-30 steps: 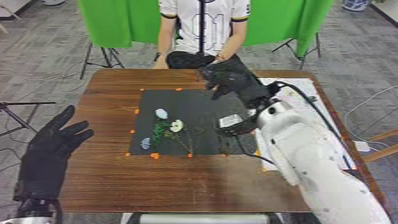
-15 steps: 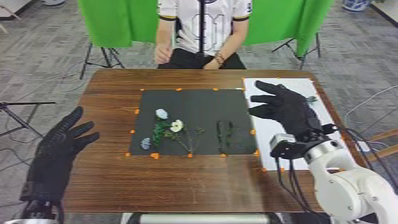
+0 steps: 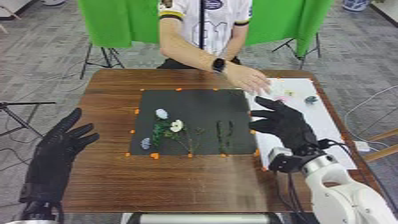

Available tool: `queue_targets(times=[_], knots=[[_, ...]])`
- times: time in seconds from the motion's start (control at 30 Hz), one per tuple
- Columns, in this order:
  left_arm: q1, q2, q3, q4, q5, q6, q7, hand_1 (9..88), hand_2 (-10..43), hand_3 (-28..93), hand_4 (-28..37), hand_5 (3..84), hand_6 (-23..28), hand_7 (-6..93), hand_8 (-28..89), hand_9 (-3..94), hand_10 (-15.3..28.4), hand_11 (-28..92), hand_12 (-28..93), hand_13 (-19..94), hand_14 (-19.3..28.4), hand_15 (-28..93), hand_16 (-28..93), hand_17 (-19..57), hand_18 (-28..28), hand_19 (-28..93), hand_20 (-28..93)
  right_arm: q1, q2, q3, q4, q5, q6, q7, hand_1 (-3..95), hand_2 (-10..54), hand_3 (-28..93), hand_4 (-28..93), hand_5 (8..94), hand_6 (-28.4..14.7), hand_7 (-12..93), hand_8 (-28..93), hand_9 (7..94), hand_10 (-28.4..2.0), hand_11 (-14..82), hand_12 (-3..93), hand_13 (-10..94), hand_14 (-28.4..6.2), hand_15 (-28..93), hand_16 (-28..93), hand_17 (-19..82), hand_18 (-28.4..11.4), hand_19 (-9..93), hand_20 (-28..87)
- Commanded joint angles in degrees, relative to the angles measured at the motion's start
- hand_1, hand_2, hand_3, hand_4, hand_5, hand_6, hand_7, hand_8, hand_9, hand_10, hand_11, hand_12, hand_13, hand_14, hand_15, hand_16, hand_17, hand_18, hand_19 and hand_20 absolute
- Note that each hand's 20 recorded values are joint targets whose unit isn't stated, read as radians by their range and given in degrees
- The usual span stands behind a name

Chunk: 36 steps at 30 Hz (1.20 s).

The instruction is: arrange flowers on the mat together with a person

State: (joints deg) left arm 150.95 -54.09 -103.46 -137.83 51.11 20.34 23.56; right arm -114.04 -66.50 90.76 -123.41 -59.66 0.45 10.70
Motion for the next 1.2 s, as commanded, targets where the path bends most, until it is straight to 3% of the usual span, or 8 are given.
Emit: queue_targets(times=[0.03,0.4,0.5,0.6,0.97,1.2], knots=[[0.41,-0.31,0.24,-0.08,-0.49,-0.03,0.78,15.0,-1.0,77,-28.3,28.2,3.0,15.2,-11,30.1,17.1,21,12,22,25.7,48,-6,-10.4,24.1,47,19,1.40,0.67,0.40,0.29,-0.54,0.09,-0.96,19.2,5.5,72,-26,44.8,-3.1,11,-10,46.5,-19.5,13.6,14.5,40,-21.1,45,10,10,-25.9,55,12],[0.06,0.10,0.98,-0.30,-0.46,0.57,1.33,15.1,-0.6,77,-28.3,28.4,3.2,15.2,-11,30.6,17.3,21,12,22,25.8,48,-7,-10.3,24.3,47,19,1.58,0.11,0.61,0.42,-0.79,-0.61,-0.72,18.8,5.3,73,-26,44.7,-2.9,11,-10,46.6,-19.4,13.6,14.6,40,-21.0,46,10,10,-25.9,54,13],[-0.42,-0.06,0.96,-0.27,-0.41,-0.34,0.75,15.2,-0.4,77,-28.3,28.5,3.2,15.3,-11,31.2,17.6,22,12,24,26.2,49,-7,-8.8,24.3,47,19,1.70,0.17,0.84,0.51,-0.77,-0.72,-0.68,18.8,5.3,73,-26,44.6,-2.9,11,-10,46.6,-19.3,13.4,14.5,40,-21.0,45,10,10,-25.9,54,13],[-0.30,0.13,1.27,-0.12,-1.09,-0.39,1.33,15.3,-0.2,77,-28.3,28.6,3.2,15.3,-11,31.5,17.6,22,12,25,26.5,49,-7,-7.9,24.5,47,19,1.86,0.17,1.09,0.68,-0.67,-0.92,-0.56,18.7,5.3,73,-26,44.6,-2.9,11,-10,46.6,-19.3,13.2,14.5,40,-21.1,45,9,10,-25.9,54,13],[0.20,0.57,1.76,-0.16,-1.51,0.40,2.05,15.2,-0.1,77,-28.3,28.7,3.3,15.6,-11,31.9,17.8,22,12,24,26.5,48,-8,-7.7,24.9,47,17,1.39,-0.05,1.30,0.55,-1.15,-1.38,-0.39,18.7,5.4,73,-25,44.7,-2.8,10,-10,46.7,-19.3,13.0,14.5,40,-21.1,43,10,10,-25.9,53,13],[-0.10,0.57,1.86,-0.17,-1.60,0.49,1.47,15.4,-0.1,77,-28.3,28.8,3.4,15.8,-11,32.1,17.9,22,12,24,26.4,48,-8,-8.3,24.9,47,16,1.21,0.10,1.01,0.58,-1.17,-0.89,-0.26,18.7,5.4,73,-25,44.6,-2.7,10,-10,46.6,-19.2,12.7,14.4,40,-21.1,43,10,10,-25.9,53,14]])
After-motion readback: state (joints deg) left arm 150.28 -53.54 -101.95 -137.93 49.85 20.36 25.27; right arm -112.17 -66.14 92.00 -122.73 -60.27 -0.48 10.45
